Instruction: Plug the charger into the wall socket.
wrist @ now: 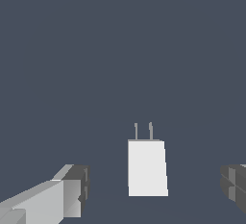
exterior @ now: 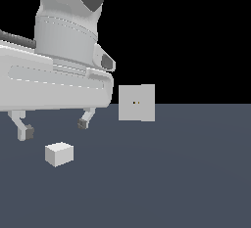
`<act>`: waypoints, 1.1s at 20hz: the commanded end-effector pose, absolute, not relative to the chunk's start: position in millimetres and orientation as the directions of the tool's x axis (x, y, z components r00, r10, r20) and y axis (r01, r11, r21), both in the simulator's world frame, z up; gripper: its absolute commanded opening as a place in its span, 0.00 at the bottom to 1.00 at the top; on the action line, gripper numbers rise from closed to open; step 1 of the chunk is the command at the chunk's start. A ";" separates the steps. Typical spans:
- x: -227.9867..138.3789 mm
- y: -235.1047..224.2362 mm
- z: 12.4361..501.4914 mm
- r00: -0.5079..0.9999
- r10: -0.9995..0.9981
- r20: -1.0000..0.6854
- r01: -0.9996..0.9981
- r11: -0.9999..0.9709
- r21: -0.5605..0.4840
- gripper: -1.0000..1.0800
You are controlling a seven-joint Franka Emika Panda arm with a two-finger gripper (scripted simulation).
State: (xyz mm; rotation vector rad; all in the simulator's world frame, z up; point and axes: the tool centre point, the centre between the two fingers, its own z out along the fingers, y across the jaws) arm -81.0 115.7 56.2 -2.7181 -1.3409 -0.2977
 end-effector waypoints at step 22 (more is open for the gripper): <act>-82.0 115.6 11.6 0.591 0.777 0.215 0.796 -0.606 0.001 0.00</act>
